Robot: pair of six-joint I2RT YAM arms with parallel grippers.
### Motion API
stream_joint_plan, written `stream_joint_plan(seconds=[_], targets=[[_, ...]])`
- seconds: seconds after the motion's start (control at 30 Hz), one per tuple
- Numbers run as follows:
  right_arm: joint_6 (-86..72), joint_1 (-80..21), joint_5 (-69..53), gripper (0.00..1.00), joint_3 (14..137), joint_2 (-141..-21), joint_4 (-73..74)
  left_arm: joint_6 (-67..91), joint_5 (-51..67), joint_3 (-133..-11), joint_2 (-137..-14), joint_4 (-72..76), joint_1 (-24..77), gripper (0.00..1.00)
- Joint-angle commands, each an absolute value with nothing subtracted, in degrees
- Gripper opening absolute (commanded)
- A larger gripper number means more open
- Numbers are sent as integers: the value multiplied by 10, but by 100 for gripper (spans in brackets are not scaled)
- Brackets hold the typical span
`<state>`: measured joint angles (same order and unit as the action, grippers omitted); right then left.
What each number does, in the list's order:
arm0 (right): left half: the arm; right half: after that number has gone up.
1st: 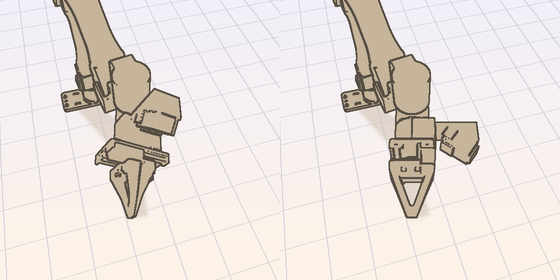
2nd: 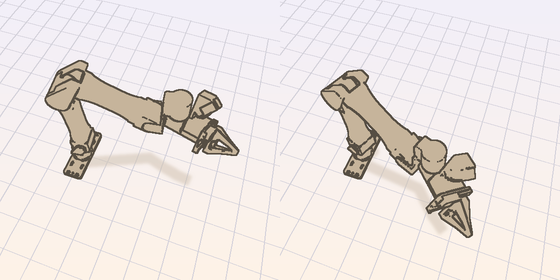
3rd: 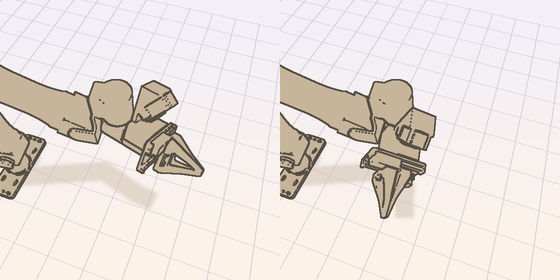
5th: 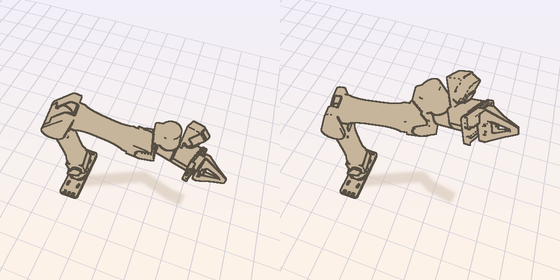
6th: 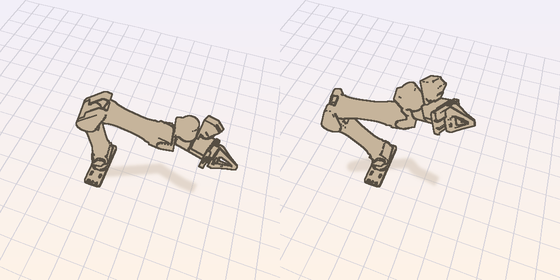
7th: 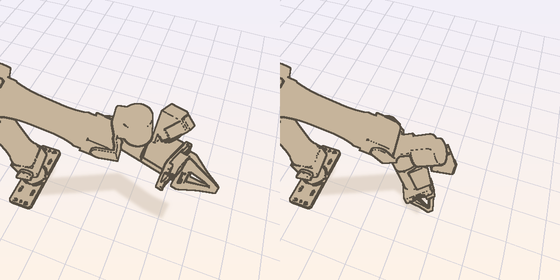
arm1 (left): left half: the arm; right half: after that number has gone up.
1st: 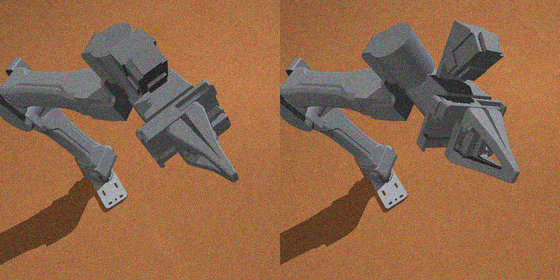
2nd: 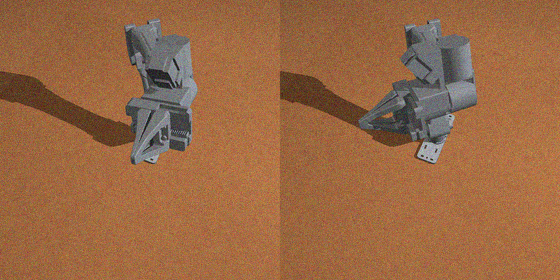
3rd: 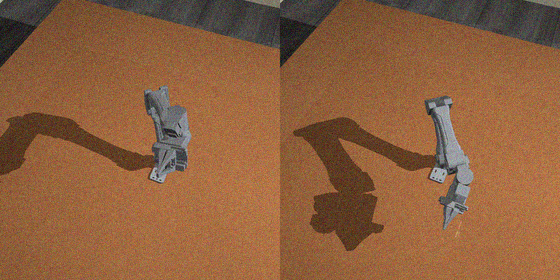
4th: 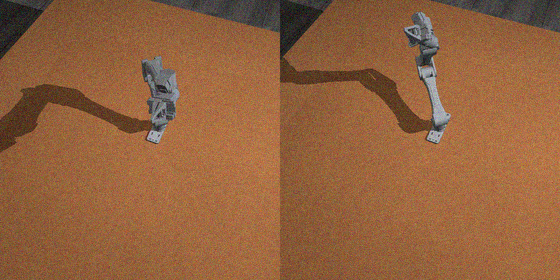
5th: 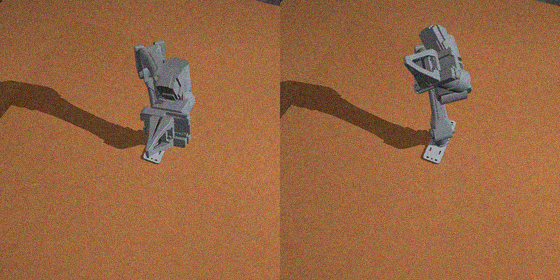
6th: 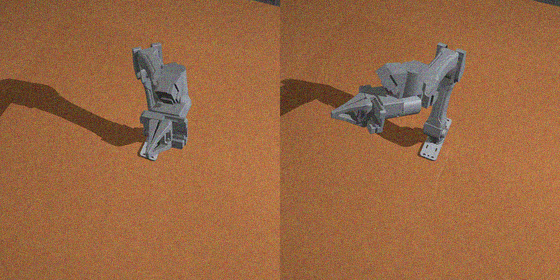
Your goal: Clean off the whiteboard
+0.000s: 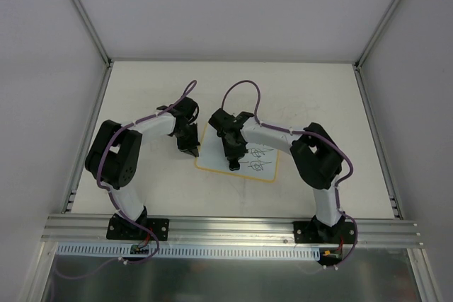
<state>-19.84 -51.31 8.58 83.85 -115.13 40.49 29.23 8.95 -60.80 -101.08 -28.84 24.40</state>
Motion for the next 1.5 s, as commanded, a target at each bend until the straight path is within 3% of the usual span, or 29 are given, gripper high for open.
stream_joint_plan(seconds=[0.0,0.27,0.57,0.7,1.2,1.47], targets=[[-198,-500,130,4,806,-1125,411,293,57,-576,-1029,-310,249,0],[-192,-433,120,0,679,-1060,363,292,55,-571,-1030,-310,249,0],[-187,-361,118,0,628,-1010,342,290,62,-571,-1027,-310,249,0],[-178,-371,91,0,649,-1021,315,288,65,-573,-1026,-310,248,0],[-156,-495,27,0,916,-1209,349,287,69,-572,-1022,-309,250,0],[-138,-480,79,0,926,-1219,388,290,63,-568,-1021,-310,250,0]])
